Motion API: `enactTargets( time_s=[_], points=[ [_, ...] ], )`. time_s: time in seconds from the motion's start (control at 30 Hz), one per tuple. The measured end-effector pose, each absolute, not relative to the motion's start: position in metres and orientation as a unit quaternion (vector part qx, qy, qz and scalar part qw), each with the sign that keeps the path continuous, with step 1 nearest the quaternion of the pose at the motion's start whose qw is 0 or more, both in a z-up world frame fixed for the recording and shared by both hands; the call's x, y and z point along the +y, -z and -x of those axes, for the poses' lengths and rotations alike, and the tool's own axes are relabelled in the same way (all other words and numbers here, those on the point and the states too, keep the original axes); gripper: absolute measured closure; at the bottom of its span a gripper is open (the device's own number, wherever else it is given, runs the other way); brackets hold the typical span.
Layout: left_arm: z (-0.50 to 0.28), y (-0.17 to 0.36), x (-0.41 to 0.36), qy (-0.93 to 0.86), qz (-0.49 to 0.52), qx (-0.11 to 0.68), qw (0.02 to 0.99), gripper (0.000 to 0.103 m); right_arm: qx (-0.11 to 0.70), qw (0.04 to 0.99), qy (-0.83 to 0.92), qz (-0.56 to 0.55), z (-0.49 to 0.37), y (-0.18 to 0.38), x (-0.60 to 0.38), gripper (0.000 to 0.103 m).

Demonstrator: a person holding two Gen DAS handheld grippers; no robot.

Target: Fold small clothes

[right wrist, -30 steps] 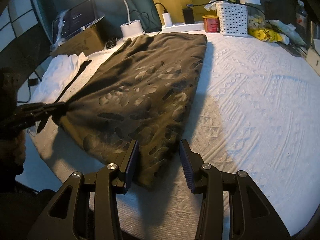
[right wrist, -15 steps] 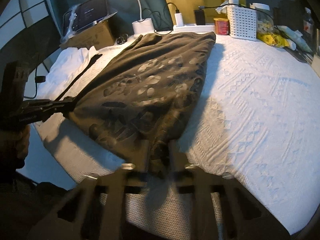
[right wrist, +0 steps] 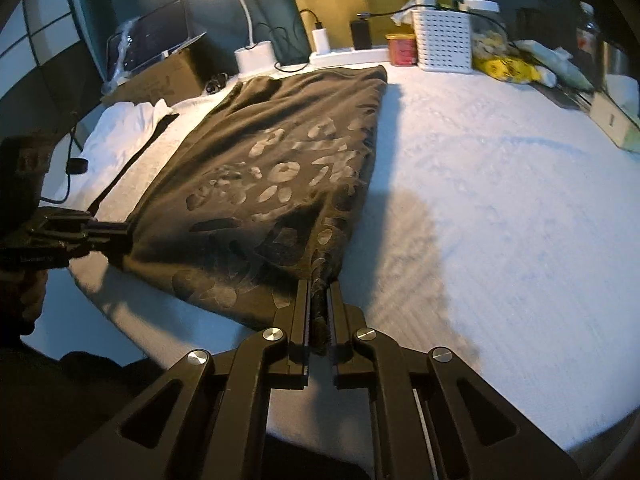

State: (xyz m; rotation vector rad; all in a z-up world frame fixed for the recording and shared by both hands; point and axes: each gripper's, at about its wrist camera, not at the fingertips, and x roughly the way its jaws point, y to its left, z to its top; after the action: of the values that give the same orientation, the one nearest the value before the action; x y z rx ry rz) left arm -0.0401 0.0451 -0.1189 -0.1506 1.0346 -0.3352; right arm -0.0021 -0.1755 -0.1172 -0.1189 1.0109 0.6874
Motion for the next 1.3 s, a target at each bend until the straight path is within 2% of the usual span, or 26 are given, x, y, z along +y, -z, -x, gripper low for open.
enactTargets(
  time_s=[0.3, 0.43, 0.47, 0.5, 0.53, 0.6, 1.3],
  points=[
    [0.034, 0.104, 0.054, 0.141, 0.082, 0.481, 0.862, 0.088, 0.487, 0.810, -0.322, 0.054, 0.005, 0.117, -0.179, 0.094],
    [0.025, 0.097, 0.060, 0.107, 0.076, 0.464, 0.876, 0.087, 0.494, 0.802, -0.332, 0.055, 0.001, 0.115, -0.179, 0.087],
    [0.022, 0.098, 0.061, 0.106, 0.078, 0.463, 0.876, 0.087, 0.493, 0.802, -0.333, 0.054, -0.001, 0.114, -0.179, 0.078],
    [0.018, 0.097, 0.061, 0.104, 0.079, 0.463, 0.876, 0.079, 0.491, 0.804, -0.332, 0.051, -0.002, 0.113, -0.179, 0.064],
    [0.014, 0.096, 0.061, 0.101, 0.079, 0.462, 0.878, 0.056, 0.487, 0.807, -0.331, 0.047, -0.003, 0.110, -0.180, 0.059],
    [0.010, 0.093, 0.061, 0.099, 0.085, 0.452, 0.883, 0.029, 0.480, 0.811, -0.331, 0.042, -0.008, 0.106, -0.180, 0.058],
    [-0.064, 0.092, 0.067, 0.081, 0.094, 0.442, 0.888, 0.028, 0.463, 0.823, -0.327, 0.045, -0.083, 0.098, -0.167, 0.058]
  ],
)
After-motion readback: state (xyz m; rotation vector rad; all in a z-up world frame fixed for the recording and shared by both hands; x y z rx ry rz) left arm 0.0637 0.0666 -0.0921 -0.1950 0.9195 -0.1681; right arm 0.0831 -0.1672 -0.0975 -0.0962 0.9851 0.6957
